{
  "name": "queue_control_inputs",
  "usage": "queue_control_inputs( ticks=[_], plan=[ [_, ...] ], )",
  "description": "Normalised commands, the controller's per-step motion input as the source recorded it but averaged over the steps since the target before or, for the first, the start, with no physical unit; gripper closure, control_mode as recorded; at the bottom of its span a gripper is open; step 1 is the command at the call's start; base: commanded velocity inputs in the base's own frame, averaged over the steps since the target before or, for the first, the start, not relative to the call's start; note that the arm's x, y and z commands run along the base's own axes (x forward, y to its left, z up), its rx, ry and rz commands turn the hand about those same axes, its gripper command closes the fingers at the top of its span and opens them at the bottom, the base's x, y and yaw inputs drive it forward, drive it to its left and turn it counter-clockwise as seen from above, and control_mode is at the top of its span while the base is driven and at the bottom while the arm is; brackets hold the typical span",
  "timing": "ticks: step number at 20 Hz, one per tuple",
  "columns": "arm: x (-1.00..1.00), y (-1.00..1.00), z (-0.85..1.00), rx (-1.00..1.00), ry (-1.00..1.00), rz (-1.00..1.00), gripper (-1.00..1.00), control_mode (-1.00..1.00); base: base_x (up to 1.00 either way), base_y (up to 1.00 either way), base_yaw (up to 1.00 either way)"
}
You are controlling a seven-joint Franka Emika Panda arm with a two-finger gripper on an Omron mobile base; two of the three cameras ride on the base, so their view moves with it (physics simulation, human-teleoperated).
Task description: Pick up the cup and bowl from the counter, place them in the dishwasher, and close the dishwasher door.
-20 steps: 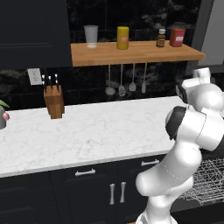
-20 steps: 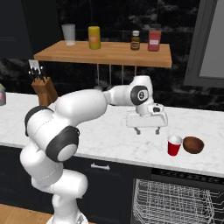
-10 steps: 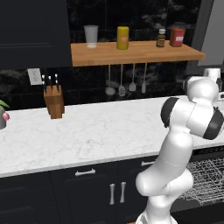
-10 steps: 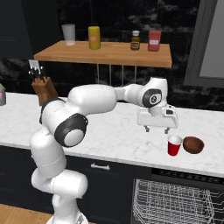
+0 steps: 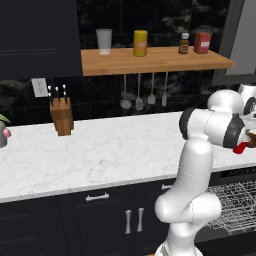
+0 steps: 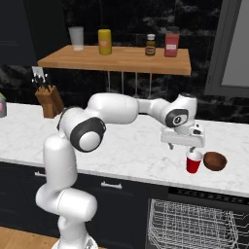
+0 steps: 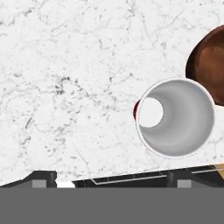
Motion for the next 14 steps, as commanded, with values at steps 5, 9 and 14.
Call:
queue_control_inputs(
  ticks=[5, 9, 14],
  plan=[
    [0.14, -0.09, -0.05, 0.00, 0.02, 0.00, -1.00, -1.00, 0.00, 0.00, 0.00],
    [0.44, -0.41, -0.23, 0.00, 0.00, 0.00, -1.00, -1.00, 0.00, 0.00, 0.00],
    [0.30, -0.35, -0.28, -0.04, 0.00, 0.00, -1.00, -1.00, 0.00, 0.00, 0.00]
  ],
)
